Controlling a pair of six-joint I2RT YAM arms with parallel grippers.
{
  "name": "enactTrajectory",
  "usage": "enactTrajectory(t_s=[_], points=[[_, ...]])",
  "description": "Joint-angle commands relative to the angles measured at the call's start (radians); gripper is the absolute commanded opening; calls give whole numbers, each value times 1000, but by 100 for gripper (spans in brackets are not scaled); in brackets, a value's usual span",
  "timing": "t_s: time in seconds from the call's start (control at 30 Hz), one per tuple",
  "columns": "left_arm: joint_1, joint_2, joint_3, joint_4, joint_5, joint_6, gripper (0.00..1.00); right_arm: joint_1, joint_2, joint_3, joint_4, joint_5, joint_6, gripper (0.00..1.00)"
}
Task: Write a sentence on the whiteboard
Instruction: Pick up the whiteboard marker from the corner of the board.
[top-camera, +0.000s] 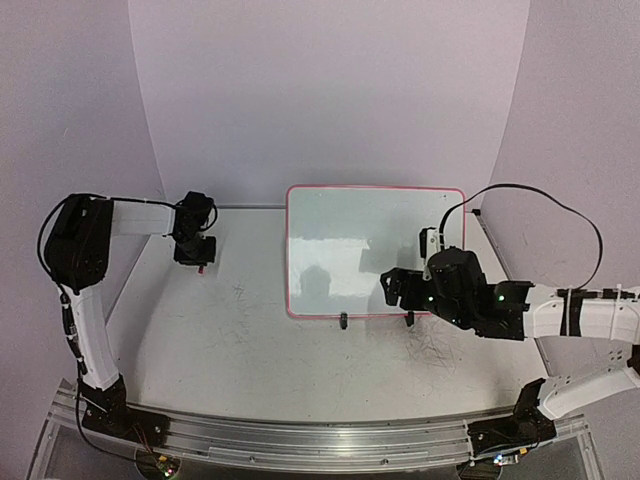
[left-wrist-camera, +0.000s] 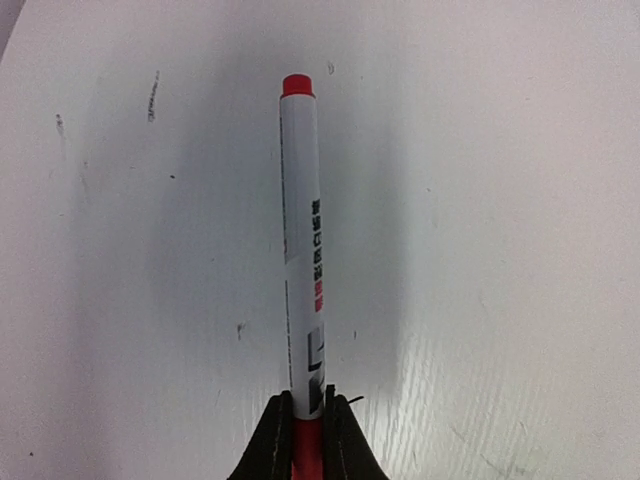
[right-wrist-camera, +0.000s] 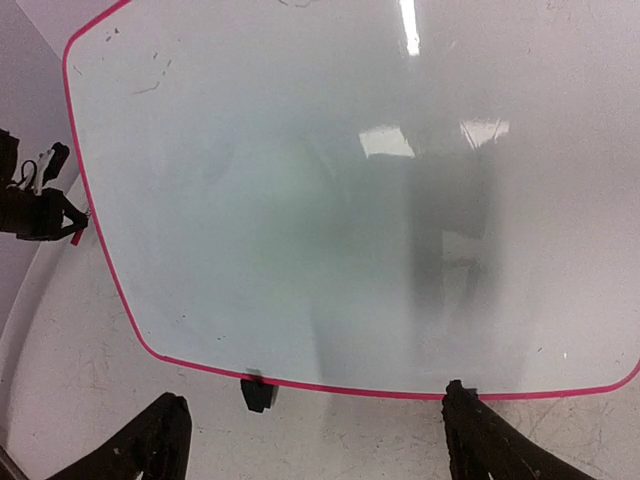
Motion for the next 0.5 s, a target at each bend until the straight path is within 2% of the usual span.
enactTrajectory(t_s=[0.0, 0.07, 0.13, 0.27, 0.37, 0.47], points=[[-1, -285, -77, 1, 97, -16, 1, -17, -56, 93, -13, 5, -54, 91], [-1, -403, -133, 2, 174, -19, 1, -34, -61, 132, -14, -76, -85, 94], [-3, -514, -176, 4, 309, -19, 1, -70, -48, 173, -14, -210, -102, 94], [-19, -717, -225, 11, 542, -6, 0, -128, 28, 301, -19, -573, -120, 94], [-55, -809, -231, 14, 697, -8, 0, -132, 96, 407, -21, -760, -134, 95], [-128, -841, -225, 41, 813, -39, 0, -132, 159, 496, -21, -881, -143, 98]])
